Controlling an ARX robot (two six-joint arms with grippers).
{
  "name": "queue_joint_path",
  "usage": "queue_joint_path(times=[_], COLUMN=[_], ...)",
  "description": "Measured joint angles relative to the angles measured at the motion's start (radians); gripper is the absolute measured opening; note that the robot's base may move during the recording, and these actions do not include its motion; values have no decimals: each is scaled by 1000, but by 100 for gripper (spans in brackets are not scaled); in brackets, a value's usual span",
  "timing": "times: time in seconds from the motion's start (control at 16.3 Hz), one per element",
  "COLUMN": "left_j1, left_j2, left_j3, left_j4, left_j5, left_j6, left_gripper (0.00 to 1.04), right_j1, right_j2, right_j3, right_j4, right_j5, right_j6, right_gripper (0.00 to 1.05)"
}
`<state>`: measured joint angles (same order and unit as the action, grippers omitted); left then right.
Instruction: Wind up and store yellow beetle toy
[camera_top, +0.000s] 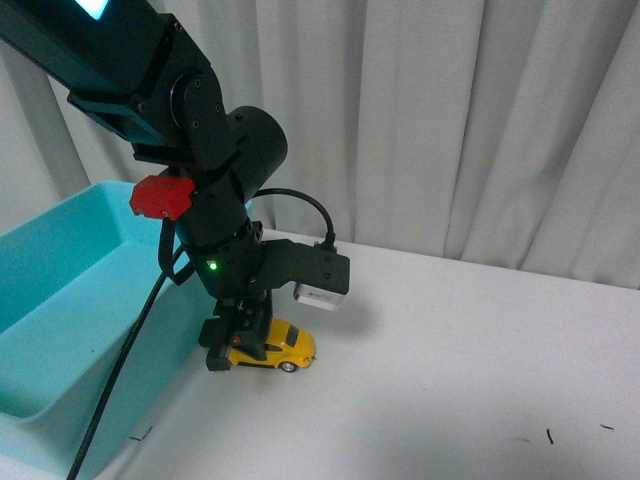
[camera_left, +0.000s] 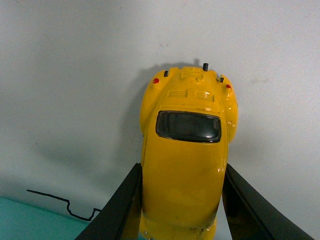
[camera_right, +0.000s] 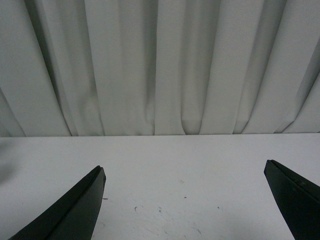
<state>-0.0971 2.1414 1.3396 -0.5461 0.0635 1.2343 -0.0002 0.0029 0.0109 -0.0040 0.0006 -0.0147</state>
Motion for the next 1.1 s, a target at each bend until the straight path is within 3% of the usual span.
queue_joint_path(times=[0.12,0.37,0.61,0.8,0.98,1.1], left_j1=[-5,-33,-25,135,359,427], left_j2=[-1,-98,-367,-503,-489,-451], left_j3=[2,-15,-80,-84,-72,-61], left_j4=[-4,-28,-35,43,62,63], left_j5=[16,155,374,458,417,395], left_j6=[-6,-56,-137,-248,-425,-510], left_gripper=[39,38,38,38,38,38], right_j1=[0,0,0,0,0,0], right_j2=[0,0,0,0,0,0], right_j3=[0,0,0,0,0,0], right_j4=[0,0,0,0,0,0], right_j5=[0,0,0,0,0,0], right_j6=[0,0,0,0,0,0], right_gripper=[98,98,98,98,98,98])
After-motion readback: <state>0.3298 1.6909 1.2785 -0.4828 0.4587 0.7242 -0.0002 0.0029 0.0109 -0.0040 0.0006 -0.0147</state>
